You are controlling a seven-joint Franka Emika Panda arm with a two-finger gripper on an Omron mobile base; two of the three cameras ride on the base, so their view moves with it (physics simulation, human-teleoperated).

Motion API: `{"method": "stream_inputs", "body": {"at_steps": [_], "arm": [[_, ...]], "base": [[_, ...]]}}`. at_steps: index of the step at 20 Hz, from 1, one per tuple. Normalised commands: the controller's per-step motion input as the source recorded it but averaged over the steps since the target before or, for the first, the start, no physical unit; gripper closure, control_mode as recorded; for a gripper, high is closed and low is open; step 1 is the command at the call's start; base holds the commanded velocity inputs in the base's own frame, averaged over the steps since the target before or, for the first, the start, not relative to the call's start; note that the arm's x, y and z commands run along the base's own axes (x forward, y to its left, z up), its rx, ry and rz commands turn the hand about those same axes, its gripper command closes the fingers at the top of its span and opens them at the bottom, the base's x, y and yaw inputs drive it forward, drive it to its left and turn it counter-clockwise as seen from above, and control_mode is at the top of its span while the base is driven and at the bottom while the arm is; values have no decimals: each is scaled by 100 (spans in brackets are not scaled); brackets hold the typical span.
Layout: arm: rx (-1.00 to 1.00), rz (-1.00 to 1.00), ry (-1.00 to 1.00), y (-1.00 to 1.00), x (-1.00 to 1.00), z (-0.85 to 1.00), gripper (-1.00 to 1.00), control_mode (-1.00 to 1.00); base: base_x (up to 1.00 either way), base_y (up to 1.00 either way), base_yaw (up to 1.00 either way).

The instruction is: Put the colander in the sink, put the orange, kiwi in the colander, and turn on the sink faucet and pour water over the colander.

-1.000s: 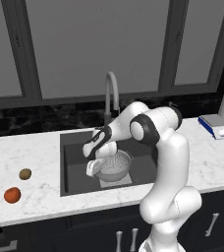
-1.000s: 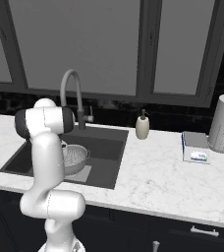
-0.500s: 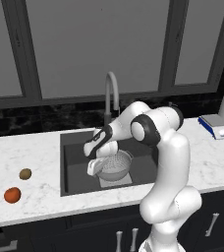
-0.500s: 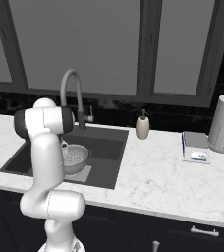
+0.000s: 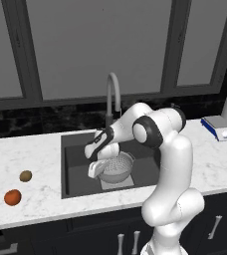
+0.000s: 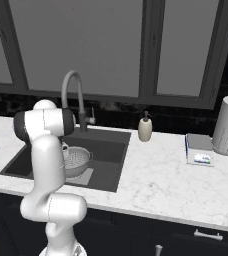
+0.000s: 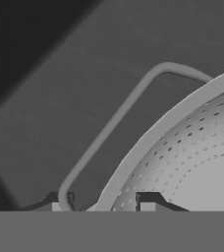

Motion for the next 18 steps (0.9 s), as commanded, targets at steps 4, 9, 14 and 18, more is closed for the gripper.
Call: {"method": "stream_inputs", "body": {"at_steps": [4,9,14,18], "arm": [[0,0,0,0,0,0,-100,-100],[0,0,0,0,0,0,-100,-100],[0,0,0,0,0,0,-100,-100],[0,0,0,0,0,9,-100,-100]], "base": [[0,0,0],[0,0,0],[0,0,0],[0,0,0]]}}
